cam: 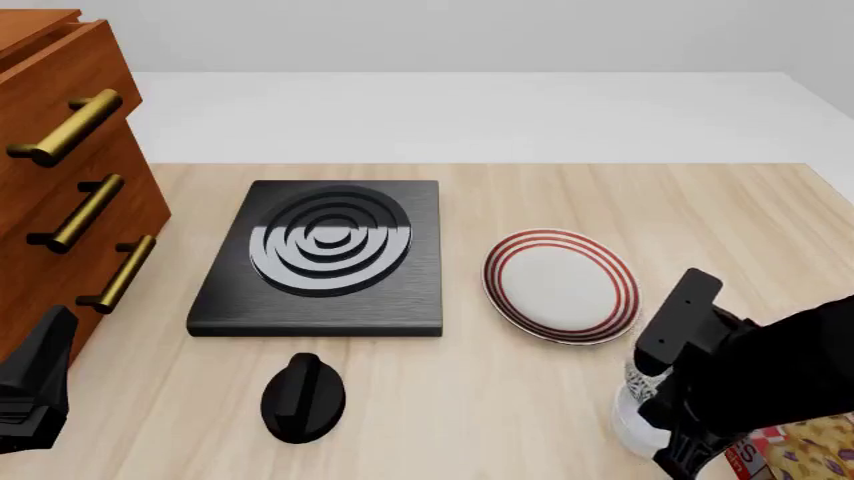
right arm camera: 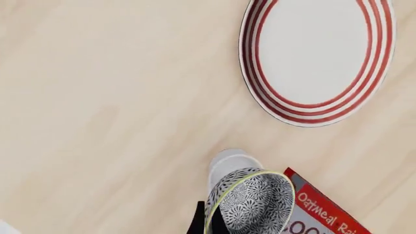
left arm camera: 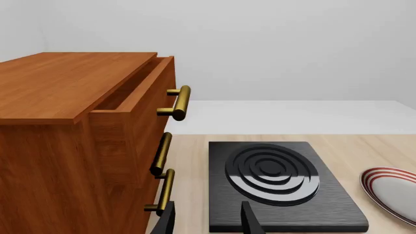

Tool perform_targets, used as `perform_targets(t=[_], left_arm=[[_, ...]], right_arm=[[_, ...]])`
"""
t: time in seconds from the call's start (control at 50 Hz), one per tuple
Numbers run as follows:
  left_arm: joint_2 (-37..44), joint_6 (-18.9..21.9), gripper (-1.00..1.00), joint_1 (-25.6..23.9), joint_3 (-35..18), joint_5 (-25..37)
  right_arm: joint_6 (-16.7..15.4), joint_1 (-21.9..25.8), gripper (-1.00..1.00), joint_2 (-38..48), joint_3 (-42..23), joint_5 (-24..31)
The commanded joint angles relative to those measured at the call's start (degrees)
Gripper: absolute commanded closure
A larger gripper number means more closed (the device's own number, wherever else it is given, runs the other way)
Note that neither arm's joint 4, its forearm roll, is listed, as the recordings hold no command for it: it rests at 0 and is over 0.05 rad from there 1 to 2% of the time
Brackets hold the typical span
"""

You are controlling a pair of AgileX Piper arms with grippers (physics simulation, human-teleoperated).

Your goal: Pick the akita bowl on the ramekin and place it on the plate.

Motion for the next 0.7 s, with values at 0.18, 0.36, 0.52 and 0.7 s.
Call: perform_targets(t=[0.18,0.36,0.52,0.7], left_arm=[[0.0,0.0,-1.0,0.0,0.0,0.0],[0.0,0.0,-1.0,0.0,0.0,0.0],[0.0,0.0,-1.0,0.0,0.0,0.0],[0.0,0.0,-1.0,0.0,0.0,0.0]], right_arm=[[0.6,0.8,1.0,-8.8,-6.4,11.8],[-2.0,0.3,1.0,-8.9,-13.2,16.7],[-3.6,-0.7,1.0,-7.2,-17.9,17.9],[-6.5,-2.4,1.0,-4.2,-22.6,17.8]])
